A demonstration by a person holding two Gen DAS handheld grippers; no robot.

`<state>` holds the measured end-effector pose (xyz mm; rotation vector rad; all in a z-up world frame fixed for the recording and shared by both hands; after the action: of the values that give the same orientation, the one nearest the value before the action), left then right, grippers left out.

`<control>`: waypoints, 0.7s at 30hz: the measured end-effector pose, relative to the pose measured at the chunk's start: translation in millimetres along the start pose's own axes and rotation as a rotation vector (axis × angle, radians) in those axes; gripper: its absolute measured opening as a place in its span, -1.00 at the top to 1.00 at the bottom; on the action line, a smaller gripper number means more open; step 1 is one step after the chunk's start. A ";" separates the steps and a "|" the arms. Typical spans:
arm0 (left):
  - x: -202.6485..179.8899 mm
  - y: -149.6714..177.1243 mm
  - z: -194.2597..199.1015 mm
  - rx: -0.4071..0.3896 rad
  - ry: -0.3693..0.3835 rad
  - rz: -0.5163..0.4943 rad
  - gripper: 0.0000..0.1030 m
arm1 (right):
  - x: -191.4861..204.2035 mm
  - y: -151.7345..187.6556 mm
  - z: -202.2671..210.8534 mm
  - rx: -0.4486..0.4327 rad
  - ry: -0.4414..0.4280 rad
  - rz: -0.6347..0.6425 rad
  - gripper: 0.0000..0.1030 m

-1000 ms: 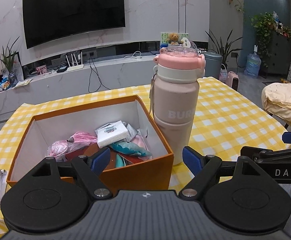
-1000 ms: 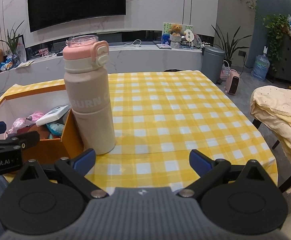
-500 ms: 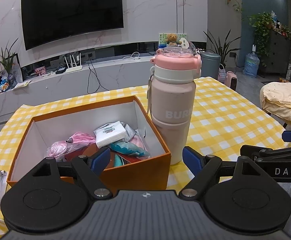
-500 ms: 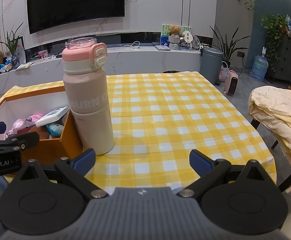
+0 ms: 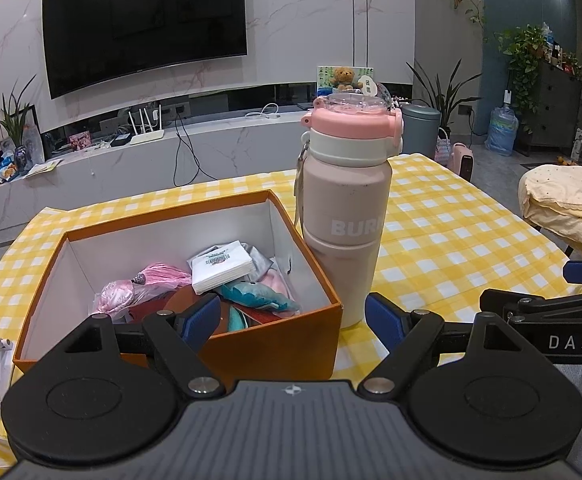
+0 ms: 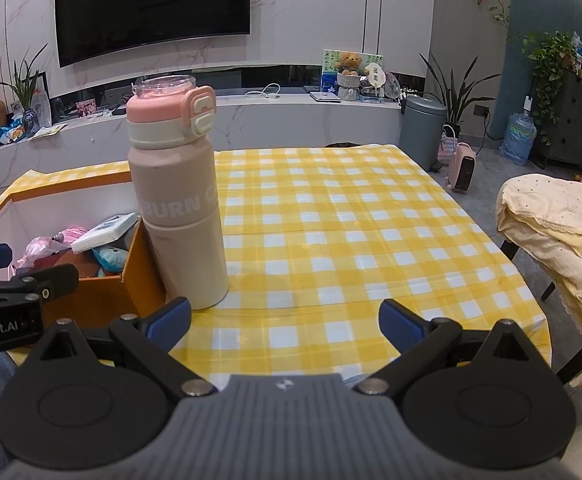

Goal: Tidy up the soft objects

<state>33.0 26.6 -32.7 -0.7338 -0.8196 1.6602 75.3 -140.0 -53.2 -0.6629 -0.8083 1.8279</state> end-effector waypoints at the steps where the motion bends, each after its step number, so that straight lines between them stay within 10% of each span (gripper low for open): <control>1: -0.2 0.1 0.3 0.001 0.001 0.000 -0.86 | 0.1 0.1 0.1 0.000 -0.001 -0.001 -0.91; 21: -1.0 2.3 1.7 0.000 0.005 0.001 -0.86 | 0.6 1.5 -0.1 0.002 -0.002 0.005 -0.91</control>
<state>30.6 25.0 -33.6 -0.7380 -0.8153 1.6592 74.4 -139.9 -54.4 -0.6622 -0.8067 1.8335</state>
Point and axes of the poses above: each gripper's, at about its wrist camera, not at the fingertips, and z roughly against the way its jaws point, x to its left, y to its underside, the point moved 5 cm from there along -z, roughly the way its jaws point, and after that the axes turned 8 degrees about z, right-handed, at the moved point
